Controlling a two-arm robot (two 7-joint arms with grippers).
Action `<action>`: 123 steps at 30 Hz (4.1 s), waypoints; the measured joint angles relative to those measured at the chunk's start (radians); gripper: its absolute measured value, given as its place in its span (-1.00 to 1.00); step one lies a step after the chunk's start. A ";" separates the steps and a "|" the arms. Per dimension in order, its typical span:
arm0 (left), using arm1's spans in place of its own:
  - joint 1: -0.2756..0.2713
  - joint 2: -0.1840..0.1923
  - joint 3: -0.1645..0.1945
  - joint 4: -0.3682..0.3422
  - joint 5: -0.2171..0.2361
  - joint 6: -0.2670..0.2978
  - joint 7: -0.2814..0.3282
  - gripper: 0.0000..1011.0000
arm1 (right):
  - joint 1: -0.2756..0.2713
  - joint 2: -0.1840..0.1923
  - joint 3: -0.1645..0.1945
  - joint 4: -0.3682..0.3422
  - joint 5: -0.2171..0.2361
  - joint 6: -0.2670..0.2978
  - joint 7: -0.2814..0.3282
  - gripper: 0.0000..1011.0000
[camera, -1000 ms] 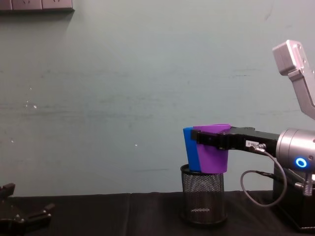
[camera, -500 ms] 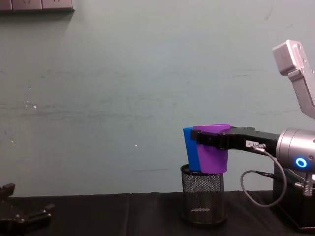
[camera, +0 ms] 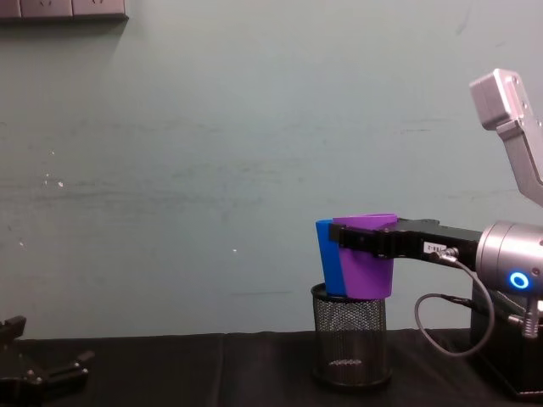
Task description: Pick up one cup with a gripper and tap it against the other cup.
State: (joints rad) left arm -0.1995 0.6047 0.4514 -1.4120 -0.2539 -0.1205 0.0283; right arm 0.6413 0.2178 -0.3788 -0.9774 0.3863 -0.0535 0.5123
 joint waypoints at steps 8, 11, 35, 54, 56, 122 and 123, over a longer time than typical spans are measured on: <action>0.000 0.000 0.000 0.000 0.000 0.000 0.000 0.98 | 0.000 0.000 0.000 0.000 0.000 0.000 0.000 0.45; 0.000 0.000 0.000 0.000 0.000 0.000 0.000 0.98 | 0.000 0.000 0.000 0.000 0.000 0.000 -0.001 0.45; 0.000 0.000 0.000 0.000 0.000 0.000 0.000 0.98 | 0.000 0.000 0.000 0.000 0.000 0.000 -0.001 0.45; 0.000 0.000 0.000 0.000 0.000 0.000 0.000 0.98 | 0.000 0.000 0.000 0.000 0.000 0.000 -0.001 0.45; 0.000 0.000 0.000 0.000 0.000 0.000 0.000 0.98 | 0.000 0.000 0.000 0.000 0.000 0.000 -0.001 0.45; 0.000 0.000 0.000 0.000 0.000 0.000 0.000 0.98 | -0.184 0.076 -0.003 -0.259 0.048 0.002 0.029 0.45; 0.000 0.000 0.000 0.000 0.000 0.000 0.000 0.98 | -0.198 0.082 -0.003 -0.277 0.050 0.001 0.028 0.45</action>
State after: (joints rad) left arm -0.1995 0.6047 0.4514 -1.4120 -0.2539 -0.1205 0.0283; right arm 0.4429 0.3002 -0.3819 -1.2544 0.4365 -0.0529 0.5401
